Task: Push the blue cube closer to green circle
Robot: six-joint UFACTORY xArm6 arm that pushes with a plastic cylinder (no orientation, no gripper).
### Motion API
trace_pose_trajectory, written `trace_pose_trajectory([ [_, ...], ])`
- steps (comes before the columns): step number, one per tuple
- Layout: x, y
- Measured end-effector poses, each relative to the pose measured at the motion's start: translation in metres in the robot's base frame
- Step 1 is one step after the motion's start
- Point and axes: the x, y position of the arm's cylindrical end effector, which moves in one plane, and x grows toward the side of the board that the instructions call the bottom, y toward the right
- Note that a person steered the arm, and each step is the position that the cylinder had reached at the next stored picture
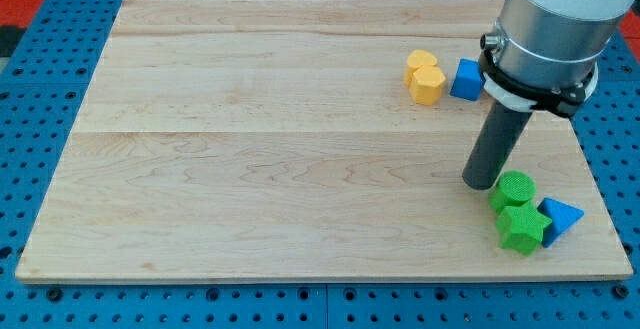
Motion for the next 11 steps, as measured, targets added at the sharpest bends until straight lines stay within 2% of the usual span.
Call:
trace_pose_trajectory([
  [2,-0.027,0.01],
  [6,-0.034,0.081],
  [9,-0.125,0.13],
  [11,-0.194,0.116],
])
